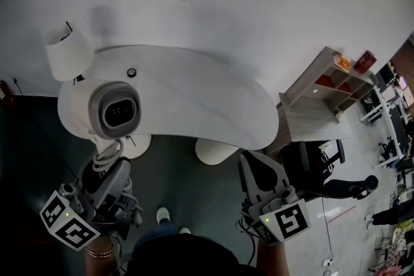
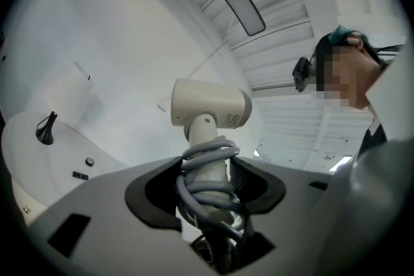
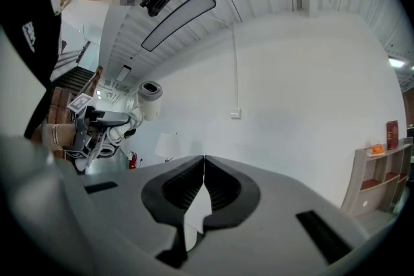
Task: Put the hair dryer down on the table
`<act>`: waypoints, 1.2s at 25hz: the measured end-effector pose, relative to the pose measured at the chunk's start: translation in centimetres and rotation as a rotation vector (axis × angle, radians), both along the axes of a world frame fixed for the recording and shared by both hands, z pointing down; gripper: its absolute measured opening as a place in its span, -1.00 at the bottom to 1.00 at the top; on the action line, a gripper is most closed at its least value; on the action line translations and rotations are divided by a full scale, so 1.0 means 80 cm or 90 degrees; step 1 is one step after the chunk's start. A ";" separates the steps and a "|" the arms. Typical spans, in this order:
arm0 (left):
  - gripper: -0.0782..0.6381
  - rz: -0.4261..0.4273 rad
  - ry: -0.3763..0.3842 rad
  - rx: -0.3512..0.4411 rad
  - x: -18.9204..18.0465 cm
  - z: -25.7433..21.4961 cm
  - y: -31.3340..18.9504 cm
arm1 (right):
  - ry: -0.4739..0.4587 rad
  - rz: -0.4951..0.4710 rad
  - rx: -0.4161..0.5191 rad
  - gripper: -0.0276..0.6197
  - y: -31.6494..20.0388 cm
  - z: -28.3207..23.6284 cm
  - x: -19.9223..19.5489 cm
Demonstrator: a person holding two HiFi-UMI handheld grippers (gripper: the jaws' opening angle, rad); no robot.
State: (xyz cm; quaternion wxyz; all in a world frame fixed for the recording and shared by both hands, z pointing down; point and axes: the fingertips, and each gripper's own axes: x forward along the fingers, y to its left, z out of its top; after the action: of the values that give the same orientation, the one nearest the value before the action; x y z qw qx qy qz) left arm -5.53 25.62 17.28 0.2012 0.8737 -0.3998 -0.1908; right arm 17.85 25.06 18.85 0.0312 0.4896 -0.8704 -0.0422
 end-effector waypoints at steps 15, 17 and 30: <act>-0.11 0.003 -0.003 -0.010 -0.052 0.014 -0.027 | 0.005 0.000 -0.012 -0.86 -0.030 0.014 -0.055; -0.11 0.007 -0.004 -0.010 -0.053 0.016 -0.028 | 0.002 0.004 -0.012 -0.86 -0.030 0.015 -0.057; -0.11 0.011 0.013 -0.032 -0.070 0.035 -0.044 | 0.011 0.009 -0.027 -0.86 -0.041 0.031 -0.073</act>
State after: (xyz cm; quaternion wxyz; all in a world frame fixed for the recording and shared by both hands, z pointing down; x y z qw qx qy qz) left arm -11.12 22.13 20.10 0.2287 0.8697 -0.3950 -0.1877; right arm 12.01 21.81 21.34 0.0495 0.4947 -0.8672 -0.0282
